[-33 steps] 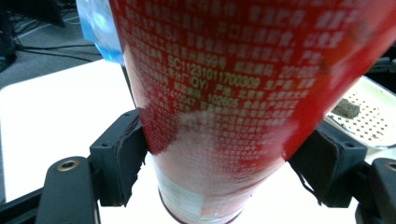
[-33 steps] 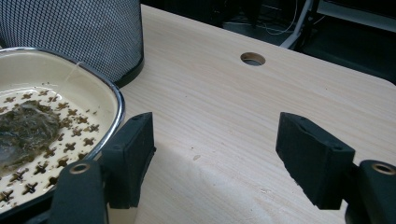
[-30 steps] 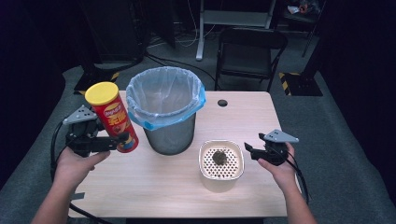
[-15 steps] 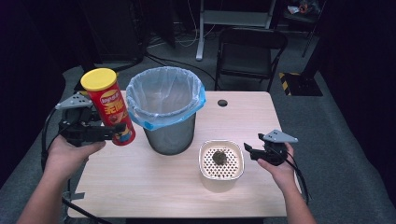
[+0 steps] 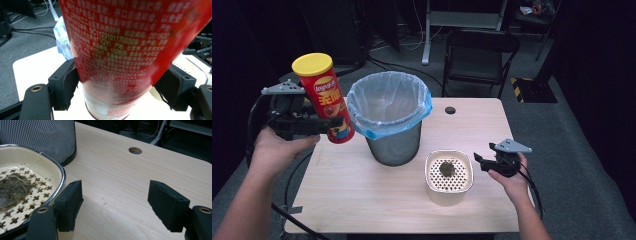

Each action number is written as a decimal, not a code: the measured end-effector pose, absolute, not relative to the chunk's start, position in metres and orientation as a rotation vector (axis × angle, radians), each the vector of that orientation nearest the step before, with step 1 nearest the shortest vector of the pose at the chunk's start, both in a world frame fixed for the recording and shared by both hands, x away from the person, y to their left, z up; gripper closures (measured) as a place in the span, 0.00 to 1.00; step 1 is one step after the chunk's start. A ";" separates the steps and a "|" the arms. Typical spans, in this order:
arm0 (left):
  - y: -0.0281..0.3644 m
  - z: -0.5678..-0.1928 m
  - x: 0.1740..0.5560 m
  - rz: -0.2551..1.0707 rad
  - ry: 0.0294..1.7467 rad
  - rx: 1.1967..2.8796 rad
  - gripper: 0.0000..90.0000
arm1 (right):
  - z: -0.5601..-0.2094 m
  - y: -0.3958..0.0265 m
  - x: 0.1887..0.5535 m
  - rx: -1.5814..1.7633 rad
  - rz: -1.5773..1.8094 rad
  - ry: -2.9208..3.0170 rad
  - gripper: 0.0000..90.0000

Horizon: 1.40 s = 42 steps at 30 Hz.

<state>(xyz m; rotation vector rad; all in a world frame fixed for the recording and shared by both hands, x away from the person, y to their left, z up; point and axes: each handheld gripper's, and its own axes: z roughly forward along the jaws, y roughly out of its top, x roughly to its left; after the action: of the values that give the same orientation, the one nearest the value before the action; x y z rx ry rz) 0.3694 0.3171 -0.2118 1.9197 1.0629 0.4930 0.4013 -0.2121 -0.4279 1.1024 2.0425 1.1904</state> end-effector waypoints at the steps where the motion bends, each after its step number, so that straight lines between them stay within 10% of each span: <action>1: 0.317 -0.210 0.370 0.494 1.064 1.915 0.26 | -0.428 -0.212 0.401 1.100 1.188 2.044 0.31; 42: 0.252 -0.200 0.454 0.465 1.044 1.908 0.26 | -0.428 -0.212 0.402 1.091 1.194 2.038 0.31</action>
<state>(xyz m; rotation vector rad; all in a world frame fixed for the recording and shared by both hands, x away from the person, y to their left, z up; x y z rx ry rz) 0.4539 0.2520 -0.1998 1.9075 1.0441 0.4652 0.4021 -0.2119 -0.4278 1.0910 2.0376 1.1936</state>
